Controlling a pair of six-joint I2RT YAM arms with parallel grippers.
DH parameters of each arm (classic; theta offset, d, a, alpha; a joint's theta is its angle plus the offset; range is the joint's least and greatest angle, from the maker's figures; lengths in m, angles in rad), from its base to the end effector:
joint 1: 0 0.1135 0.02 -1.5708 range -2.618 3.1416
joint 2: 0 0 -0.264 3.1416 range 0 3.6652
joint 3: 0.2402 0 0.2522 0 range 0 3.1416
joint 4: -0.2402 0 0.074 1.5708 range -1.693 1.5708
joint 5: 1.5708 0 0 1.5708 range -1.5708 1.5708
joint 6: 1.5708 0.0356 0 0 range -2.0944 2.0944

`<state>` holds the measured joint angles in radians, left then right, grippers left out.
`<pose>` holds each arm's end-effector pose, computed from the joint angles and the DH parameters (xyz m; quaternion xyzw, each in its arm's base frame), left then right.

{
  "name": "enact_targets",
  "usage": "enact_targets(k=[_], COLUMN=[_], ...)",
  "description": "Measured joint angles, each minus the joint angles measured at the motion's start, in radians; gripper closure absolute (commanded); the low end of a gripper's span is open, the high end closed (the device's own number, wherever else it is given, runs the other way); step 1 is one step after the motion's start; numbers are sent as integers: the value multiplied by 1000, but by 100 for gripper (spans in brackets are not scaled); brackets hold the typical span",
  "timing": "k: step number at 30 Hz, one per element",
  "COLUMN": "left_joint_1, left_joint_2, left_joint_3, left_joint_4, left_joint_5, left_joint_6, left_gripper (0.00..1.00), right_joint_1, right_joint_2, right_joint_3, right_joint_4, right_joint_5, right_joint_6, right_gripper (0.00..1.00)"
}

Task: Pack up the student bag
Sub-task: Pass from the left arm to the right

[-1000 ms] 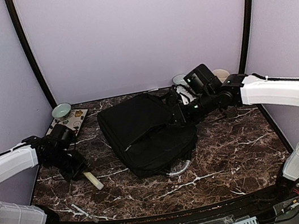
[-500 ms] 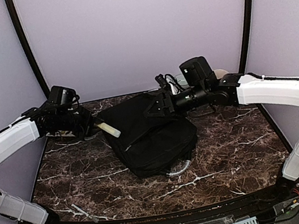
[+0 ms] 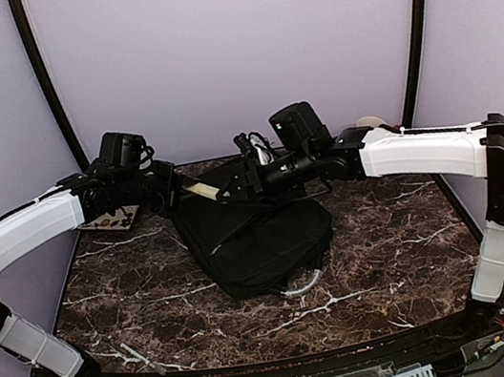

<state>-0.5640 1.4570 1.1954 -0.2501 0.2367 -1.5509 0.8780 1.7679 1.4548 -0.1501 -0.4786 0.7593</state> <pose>0.2802 -0.1871 0.3172 -0.3534 0.7830 -0.4870 0.1576 0.2542 0.3319 0.3068 -0.1734 0.8174 0.5108 0.2019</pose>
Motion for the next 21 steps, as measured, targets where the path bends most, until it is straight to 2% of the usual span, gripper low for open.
enact_targets(k=[7,13,21], left_joint_1=[0,0,1], left_joint_2=[5,15,24], left_joint_3=[0,3,26], left_joint_4=[54,61,58], left_joint_5=[22,37,42], left_joint_6=[-38,-46,-47], left_gripper=[100,100,100], right_joint_1=[0,0,-1], right_joint_2=[51,74,78], right_joint_3=[57,99,116], right_joint_4=[-5,-9,-34], right_joint_5=[0,6,41], right_joint_6=[0,-4,-27], right_gripper=[61,65,87])
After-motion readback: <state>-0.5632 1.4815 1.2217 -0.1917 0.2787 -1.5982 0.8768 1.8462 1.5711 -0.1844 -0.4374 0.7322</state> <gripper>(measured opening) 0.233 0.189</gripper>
